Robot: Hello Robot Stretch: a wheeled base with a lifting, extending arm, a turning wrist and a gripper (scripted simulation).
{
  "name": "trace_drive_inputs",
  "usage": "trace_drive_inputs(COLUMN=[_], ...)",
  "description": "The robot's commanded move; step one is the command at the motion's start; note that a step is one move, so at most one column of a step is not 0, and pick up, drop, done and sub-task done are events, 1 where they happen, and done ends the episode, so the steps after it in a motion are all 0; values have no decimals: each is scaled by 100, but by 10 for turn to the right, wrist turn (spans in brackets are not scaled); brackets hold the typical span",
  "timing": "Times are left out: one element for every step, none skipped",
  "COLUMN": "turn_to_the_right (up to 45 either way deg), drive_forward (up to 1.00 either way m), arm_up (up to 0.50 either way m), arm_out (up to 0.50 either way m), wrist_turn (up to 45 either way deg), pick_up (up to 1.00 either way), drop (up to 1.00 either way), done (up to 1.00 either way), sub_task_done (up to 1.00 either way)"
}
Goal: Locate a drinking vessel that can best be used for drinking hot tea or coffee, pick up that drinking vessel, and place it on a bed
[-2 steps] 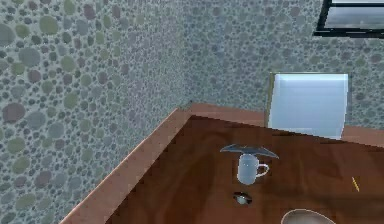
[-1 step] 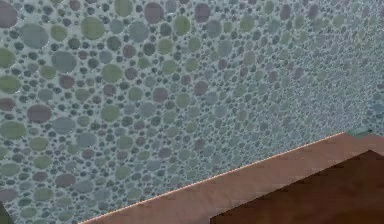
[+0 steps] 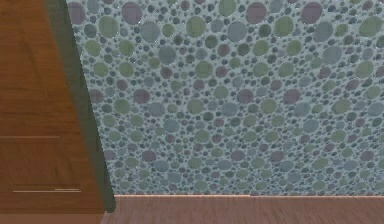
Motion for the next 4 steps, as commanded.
trace_drive_inputs(turn_to_the_right=[0,0,0,0], drive_forward=[0,0,0,0], arm_up=[50,36,0,0], arm_out=[0,0,40,0], wrist_turn=[0,0,0,450], pick_up=[0,0,0,0], drop=[0,0,0,0], done=[0,0,0,0], sub_task_done=[0,0,0,0])
